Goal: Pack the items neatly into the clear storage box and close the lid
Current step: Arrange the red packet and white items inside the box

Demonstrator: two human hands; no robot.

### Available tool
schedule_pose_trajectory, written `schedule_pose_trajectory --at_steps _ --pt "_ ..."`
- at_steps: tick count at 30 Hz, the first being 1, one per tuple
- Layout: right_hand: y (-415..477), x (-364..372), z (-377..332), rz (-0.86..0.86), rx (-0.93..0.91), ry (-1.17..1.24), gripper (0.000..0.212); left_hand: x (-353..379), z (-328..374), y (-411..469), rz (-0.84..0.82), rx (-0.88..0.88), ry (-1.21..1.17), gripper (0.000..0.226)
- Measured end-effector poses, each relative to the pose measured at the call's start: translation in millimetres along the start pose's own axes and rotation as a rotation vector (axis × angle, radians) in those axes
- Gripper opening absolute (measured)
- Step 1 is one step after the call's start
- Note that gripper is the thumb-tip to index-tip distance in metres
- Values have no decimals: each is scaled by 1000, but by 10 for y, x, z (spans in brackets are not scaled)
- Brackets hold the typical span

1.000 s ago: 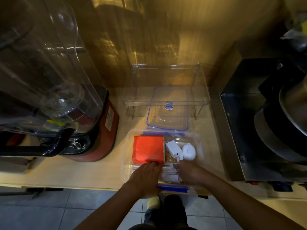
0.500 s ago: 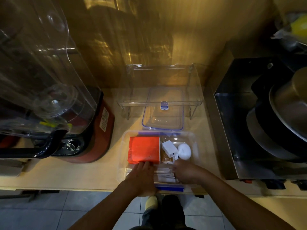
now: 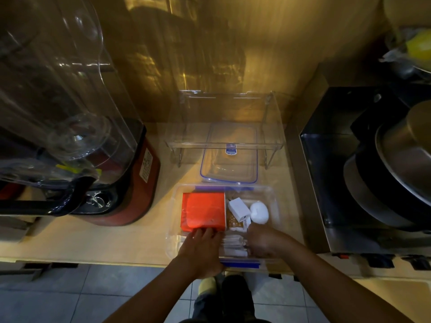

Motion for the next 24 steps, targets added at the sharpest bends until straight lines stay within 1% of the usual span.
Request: schedule_pose_trajectory --at_steps 3,5,6,8,9,10,11,12,13,14,15,18,21,22,24 --pt "12 21 -114 11 -18 54 28 -10 -3 -5 16 0 9 80" --pt "31 44 -149 3 -29 172 18 -19 -12 -9 13 -8 18 81" --pt "33 32 -119 28 -9 237 11 -23 -16 -13 10 -14 18 81" --pt "-2 22 -1 101 69 500 14 -23 -14 -18 -4 -28 9 80" --pt "-19 10 42 139 85 594 14 -20 -11 -20 -10 -34 1 80" --pt "-31 -4 41 159 67 629 13 -19 -6 -20 -16 -38 -12 80" --pt "-33 -7 23 160 48 602 12 -19 -3 -19 -19 -40 -26 80" --pt "-21 4 -1 135 45 524 13 -21 2 -17 -18 -38 -41 81" --pt "-15 38 -56 84 39 379 15 -27 8 -15 -13 -31 -53 81" --pt "-12 61 -111 46 25 286 18 -38 18 -18 -5 -19 -65 80" --pt "11 73 -129 38 8 248 20 -49 29 -22 3 -5 -77 79" --pt "44 61 -95 58 27 237 28 -89 66 -50 45 47 -103 74" --pt "9 -21 54 161 103 391 27 -135 95 -89 125 94 -67 65" --pt "6 -31 82 172 118 390 26 -136 85 -92 132 89 -49 64" --pt "7 -44 77 173 118 297 29 -114 47 -82 118 53 -22 64"
Point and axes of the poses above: each hand's wrist, its own y-axis towards the middle knuckle, its own x-axis out of the palm, z = x × y, the point moved 9 cm from there along y, towards the middle knuckle, and after that the axes turned 5 degrees about -x, right-handed, at the moved point
